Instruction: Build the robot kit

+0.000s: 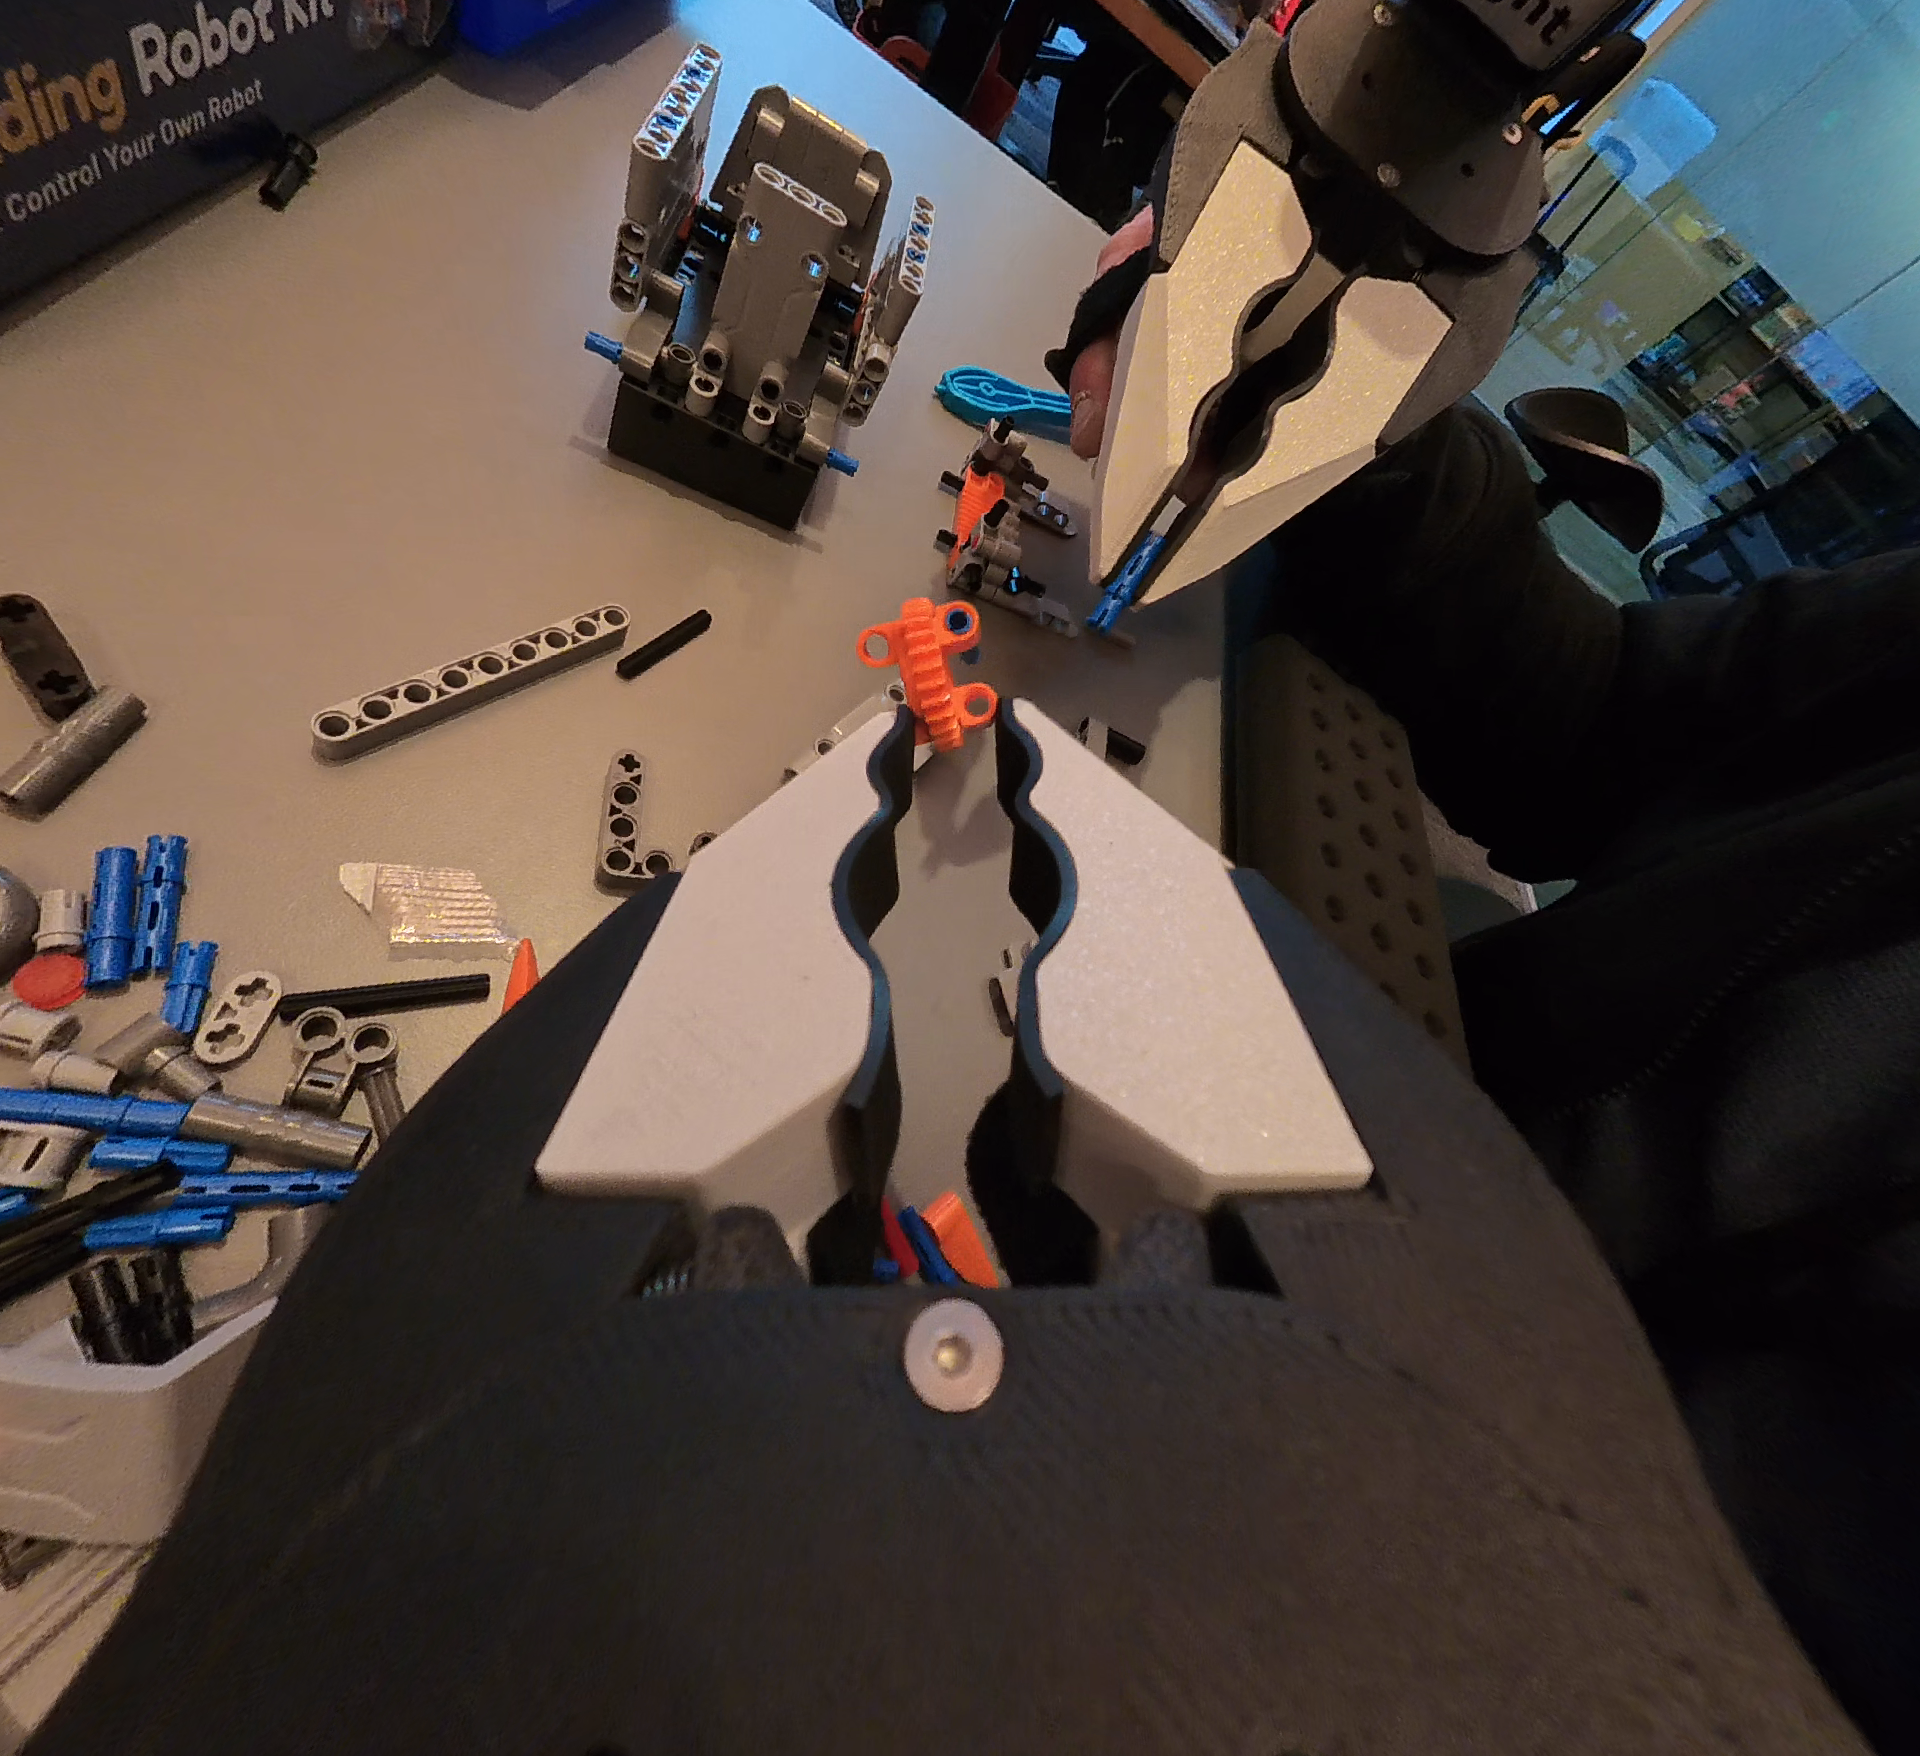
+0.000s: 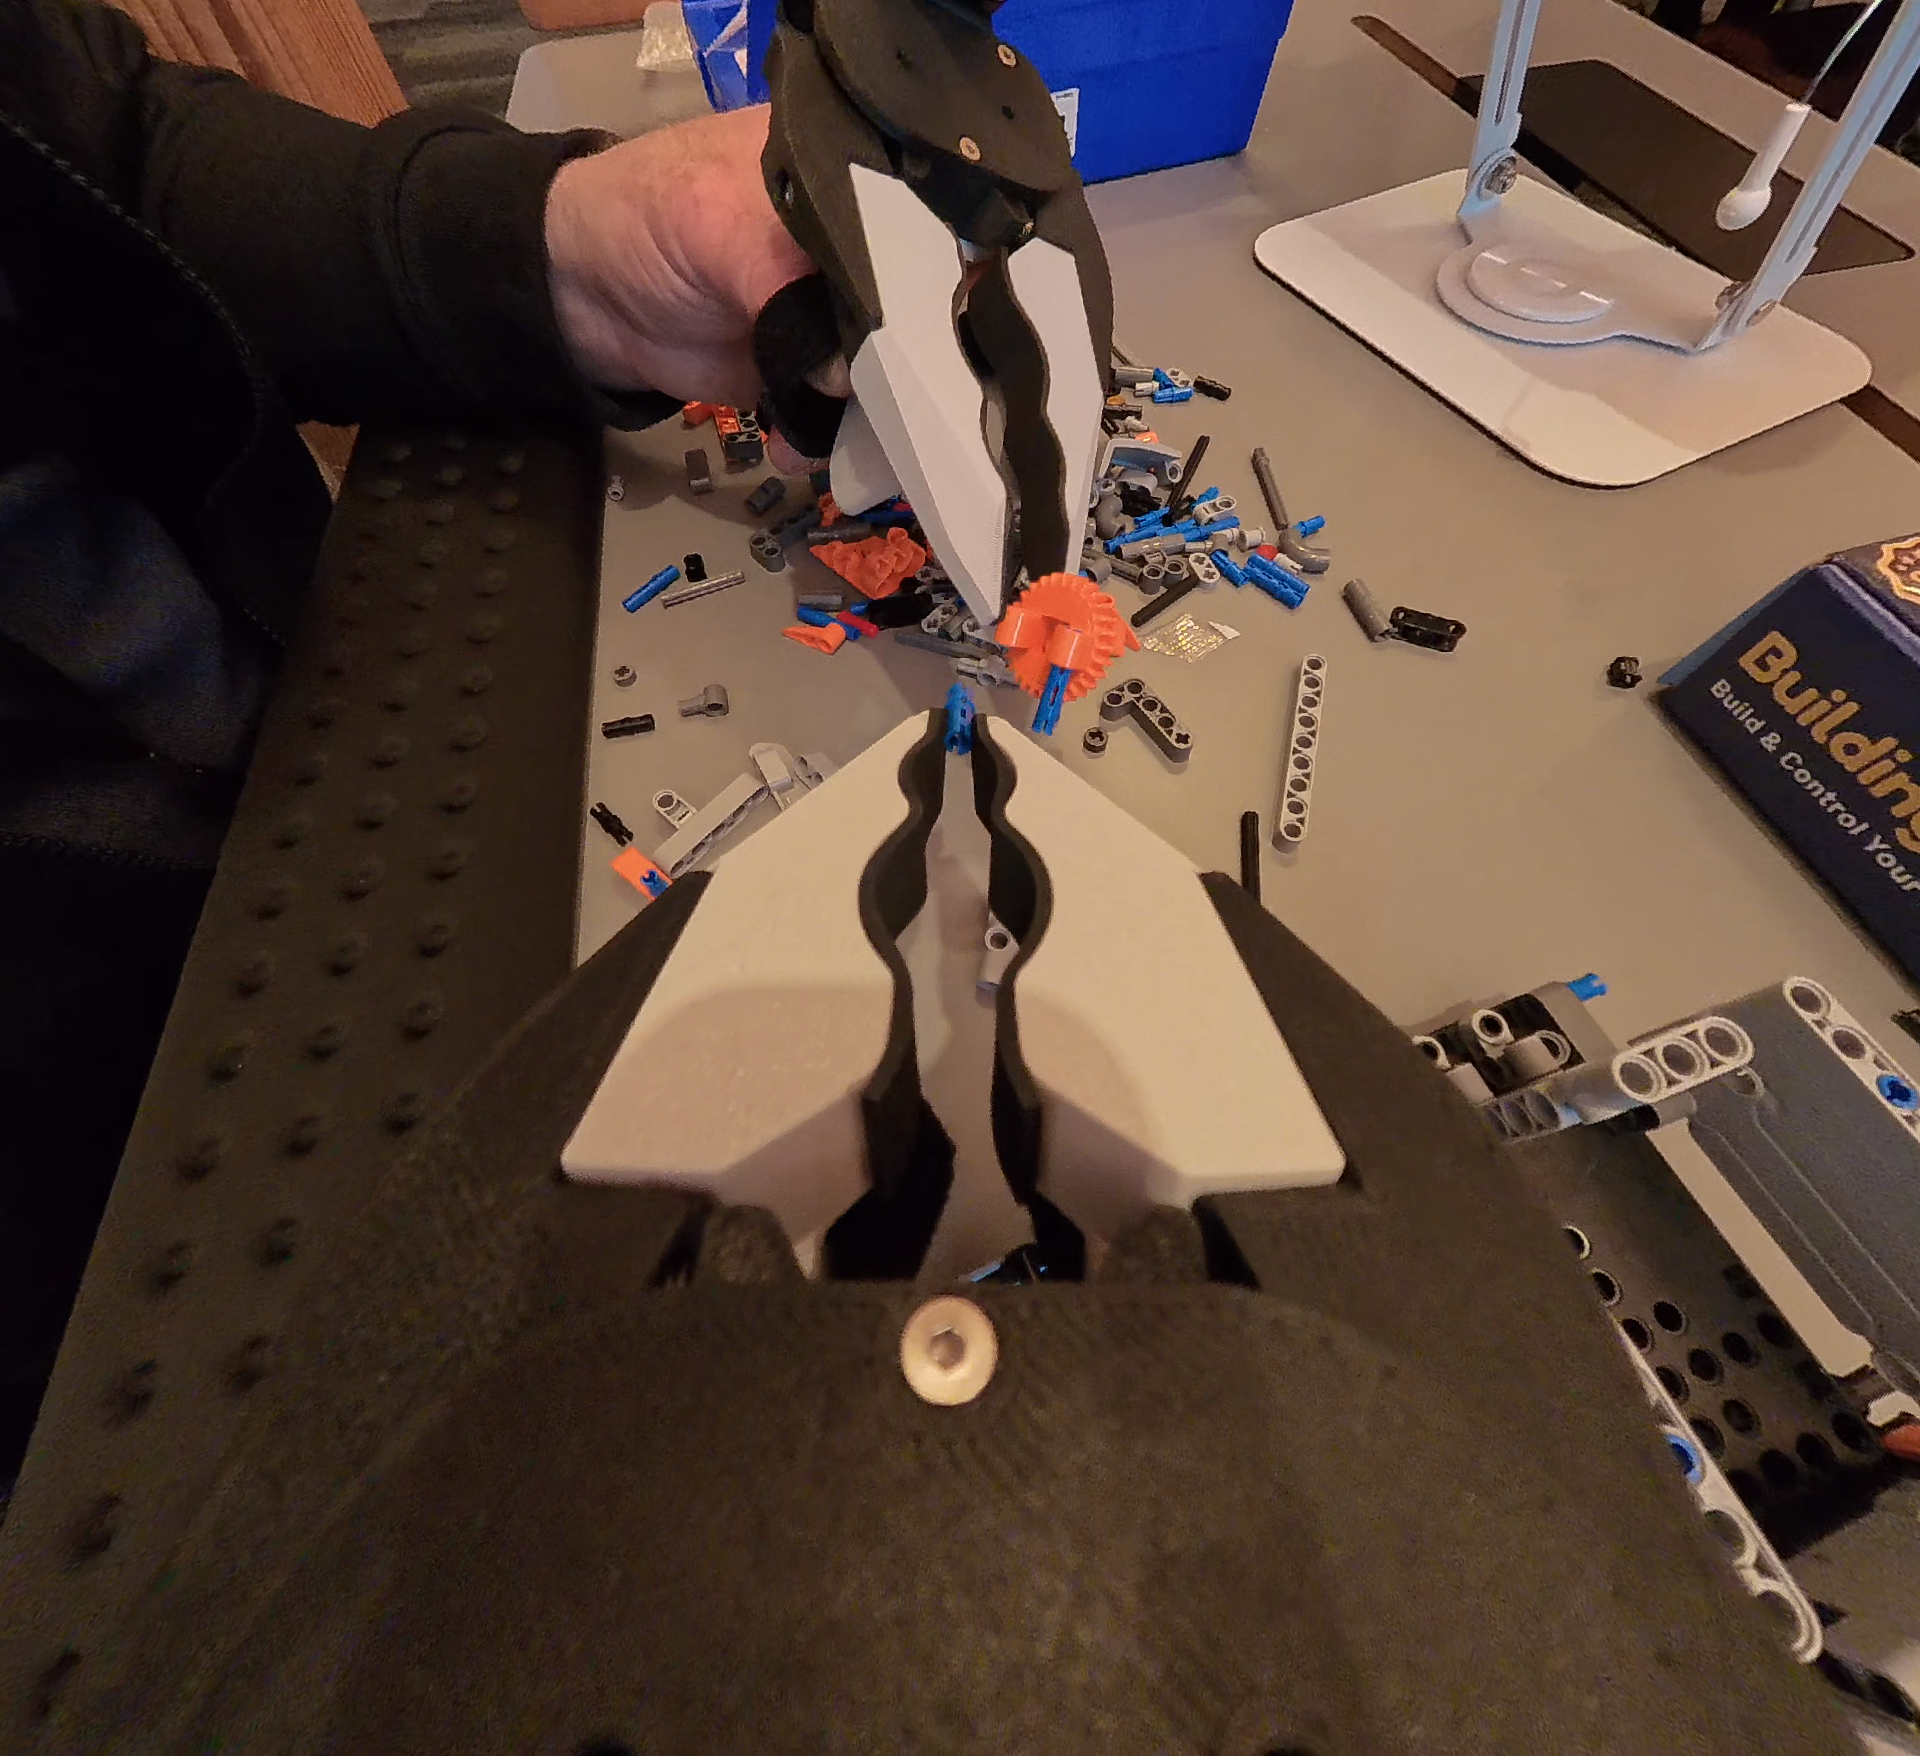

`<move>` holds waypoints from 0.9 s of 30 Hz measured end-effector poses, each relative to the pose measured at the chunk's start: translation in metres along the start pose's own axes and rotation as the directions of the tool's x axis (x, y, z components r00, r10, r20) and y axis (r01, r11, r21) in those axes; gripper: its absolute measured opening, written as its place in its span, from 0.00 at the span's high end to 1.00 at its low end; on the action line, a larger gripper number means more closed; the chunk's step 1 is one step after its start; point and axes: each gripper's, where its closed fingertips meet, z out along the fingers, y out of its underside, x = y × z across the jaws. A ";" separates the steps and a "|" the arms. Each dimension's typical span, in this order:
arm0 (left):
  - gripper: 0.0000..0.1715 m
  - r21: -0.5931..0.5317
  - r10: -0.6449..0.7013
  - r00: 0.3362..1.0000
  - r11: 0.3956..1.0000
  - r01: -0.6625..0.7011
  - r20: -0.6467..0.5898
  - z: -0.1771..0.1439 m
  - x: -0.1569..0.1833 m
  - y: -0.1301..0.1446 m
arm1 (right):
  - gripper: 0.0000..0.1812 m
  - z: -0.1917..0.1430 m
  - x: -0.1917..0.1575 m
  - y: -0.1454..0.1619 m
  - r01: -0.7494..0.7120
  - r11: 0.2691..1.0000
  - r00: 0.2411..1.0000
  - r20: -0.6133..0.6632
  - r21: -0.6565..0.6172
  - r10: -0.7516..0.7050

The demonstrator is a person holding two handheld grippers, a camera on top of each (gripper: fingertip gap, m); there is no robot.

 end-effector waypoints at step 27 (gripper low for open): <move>0.93 0.308 -0.099 0.958 0.934 0.182 -0.268 -0.012 0.033 -0.049 | 0.99 -0.009 0.006 -0.041 0.057 0.982 0.990 -0.138 0.182 -0.032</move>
